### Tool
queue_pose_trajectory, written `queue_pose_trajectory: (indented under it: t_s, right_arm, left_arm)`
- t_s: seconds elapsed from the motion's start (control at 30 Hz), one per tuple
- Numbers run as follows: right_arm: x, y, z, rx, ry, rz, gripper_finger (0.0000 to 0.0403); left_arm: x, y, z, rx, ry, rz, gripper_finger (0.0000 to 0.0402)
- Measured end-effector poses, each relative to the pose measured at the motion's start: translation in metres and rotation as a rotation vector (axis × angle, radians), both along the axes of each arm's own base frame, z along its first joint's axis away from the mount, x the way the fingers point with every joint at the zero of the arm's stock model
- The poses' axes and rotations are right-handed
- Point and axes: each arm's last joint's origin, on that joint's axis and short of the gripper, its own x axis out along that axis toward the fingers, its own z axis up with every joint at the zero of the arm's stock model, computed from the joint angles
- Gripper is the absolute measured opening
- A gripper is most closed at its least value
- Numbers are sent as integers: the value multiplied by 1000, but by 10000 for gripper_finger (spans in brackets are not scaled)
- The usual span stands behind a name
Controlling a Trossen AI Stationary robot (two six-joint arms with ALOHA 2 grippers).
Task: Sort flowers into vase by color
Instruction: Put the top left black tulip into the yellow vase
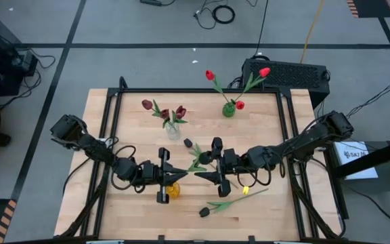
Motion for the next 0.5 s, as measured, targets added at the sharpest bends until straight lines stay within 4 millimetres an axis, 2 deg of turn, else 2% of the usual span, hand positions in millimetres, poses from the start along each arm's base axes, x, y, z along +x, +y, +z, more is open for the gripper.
queue_pose_trajectory:
  t_s: [0.5]
  right_arm:
    - [0, 0, 1, -9, -6, 1, 186]
  left_arm:
    - [9, 15, -3, -27, 30, 30, 19]
